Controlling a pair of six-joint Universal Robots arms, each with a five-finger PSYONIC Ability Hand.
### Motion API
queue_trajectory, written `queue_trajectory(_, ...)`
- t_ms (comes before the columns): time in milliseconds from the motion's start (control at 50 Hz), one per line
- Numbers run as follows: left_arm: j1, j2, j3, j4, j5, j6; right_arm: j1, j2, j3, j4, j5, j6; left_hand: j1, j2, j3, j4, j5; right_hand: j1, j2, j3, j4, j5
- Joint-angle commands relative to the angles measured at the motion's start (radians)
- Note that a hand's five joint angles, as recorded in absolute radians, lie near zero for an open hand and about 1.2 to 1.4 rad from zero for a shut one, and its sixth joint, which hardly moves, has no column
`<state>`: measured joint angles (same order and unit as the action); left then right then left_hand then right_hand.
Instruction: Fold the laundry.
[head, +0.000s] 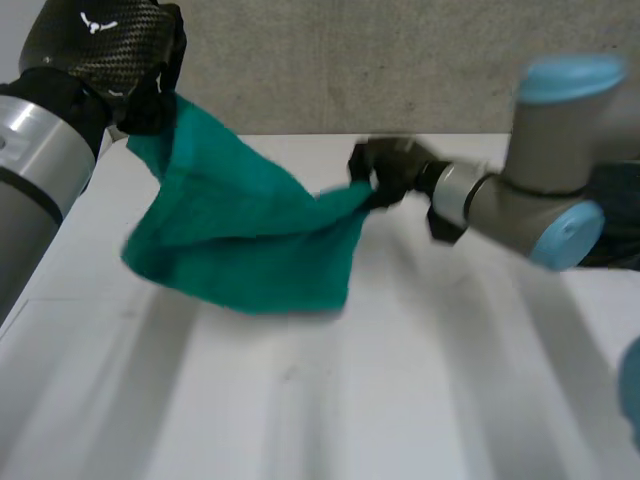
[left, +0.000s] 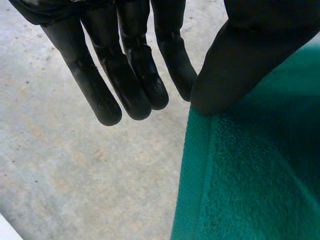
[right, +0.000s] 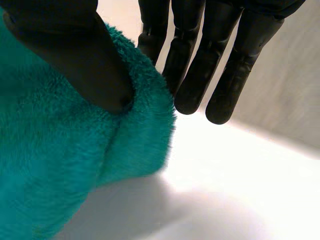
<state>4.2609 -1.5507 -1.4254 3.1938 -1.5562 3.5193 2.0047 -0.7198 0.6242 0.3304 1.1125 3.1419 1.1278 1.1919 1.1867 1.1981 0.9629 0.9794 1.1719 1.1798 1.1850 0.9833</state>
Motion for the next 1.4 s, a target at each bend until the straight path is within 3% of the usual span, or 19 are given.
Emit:
queue_trajectory(20,0.04,-0.029,0.046,0.047,-0.045,-0.036,-0.092,-0.317,0.135,-0.085,0.036,-0.066,0.268,0.204,0.21,0.198,0.259,0.417,0.224,0.217,0.211,0.238)
queue_trajectory(200,0.04,0.056,0.0,0.041,-0.053,-0.158,-0.089,-0.605,0.296,-0.07,0.038,-0.216,0.268,0.204,0.21,0.198,0.259,0.417,0.224,0.217,0.211,0.238)
queue_trajectory(420,0.04,0.198,-0.089,0.025,-0.048,-0.246,-0.084,-0.702,0.281,-0.011,0.046,-0.243,0.268,0.204,0.21,0.198,0.259,0.417,0.224,0.217,0.211,0.238)
queue_trajectory(500,0.057,0.192,-0.128,0.026,-0.05,-0.261,-0.069,-0.643,0.243,0.007,0.047,-0.246,0.268,0.204,0.21,0.198,0.259,0.417,0.224,0.217,0.211,0.238)
queue_trajectory(580,0.095,0.144,-0.167,0.032,-0.051,-0.264,-0.031,-0.462,0.161,0.028,0.058,-0.281,0.268,0.204,0.21,0.198,0.259,0.417,0.224,0.217,0.211,0.238)
queue_trajectory(680,0.166,-0.041,-0.181,0.041,-0.05,-0.286,0.017,-0.221,0.04,0.097,0.07,-0.364,0.268,0.204,0.21,0.198,0.259,0.417,0.224,0.217,0.211,0.238)
queue_trajectory(800,0.18,-0.279,-0.124,0.124,-0.074,-0.287,0.063,0.002,-0.026,0.09,0.061,-0.385,0.248,0.184,0.19,0.178,0.239,0.398,0.205,0.197,0.192,0.219)
queue_trajectory(820,0.181,-0.337,-0.098,0.141,-0.091,-0.286,0.074,0.054,-0.043,0.075,0.063,-0.385,0.109,0.045,0.05,0.039,0.099,-0.085,-0.278,-0.285,-0.291,-0.264)
queue_trajectory(840,0.181,-0.338,-0.098,0.141,-0.091,-0.286,0.077,0.075,-0.052,0.064,0.064,-0.385,0.107,0.043,0.048,0.037,0.098,-0.352,-0.544,-0.552,-0.557,-0.53)
queue_trajectory(860,0.198,-0.415,-0.051,0.149,-0.122,-0.286,0.091,0.106,-0.064,0.04,0.075,-0.385,-0.297,-0.361,-0.356,-0.367,-0.306,-0.805,-0.997,-1.005,-1.011,-0.983)
queue_trajectory(880,0.211,-0.455,-0.02,0.146,-0.14,-0.284,0.109,0.118,-0.08,0.021,0.096,-0.387,-0.615,-0.679,-0.673,-0.685,-0.624,-0.805,-0.997,-1.005,-1.011,-0.983)
queue_trajectory(920,0.221,-0.477,0.012,0.14,-0.156,-0.274,0.123,0.099,-0.077,0.007,0.128,-0.373,-0.953,-1.017,-1.012,-1.024,-0.963,-0.805,-0.997,-1.005,-1.011,-0.983)
queue_trajectory(980,0.221,-0.464,0.006,0.136,-0.153,-0.266,0.121,0.047,-0.057,0.007,0.17,-0.373,-0.953,-1.017,-1.012,-1.024,-0.963,-0.805,-0.997,-1.005,-1.011,-0.983)
queue_trajectory(1140,0.188,-0.278,-0.157,0.143,-0.122,-0.241,0.101,-0.3,0.248,0.013,0.326,-0.39,-0.953,-1.017,-1.012,-1.024,-0.963,-0.805,-0.997,-1.005,-1.011,-0.983)
queue_trajectory(1240,0.114,-0.172,-0.315,0.143,-0.076,-0.191,0.054,-0.414,0.492,0.033,0.32,-0.396,-0.909,-0.973,-0.967,-0.979,-0.918,-0.805,-0.997,-1.005,-1.011,-0.983)
queue_trajectory(1400,-0.05,-0.193,-0.458,0.141,-0.088,-0.111,0.02,-0.566,0.92,-0.02,0.299,-0.41,-0.888,-0.952,-0.947,-0.958,-0.898,-0.805,-0.997,-1.005,-1.011,-0.983)
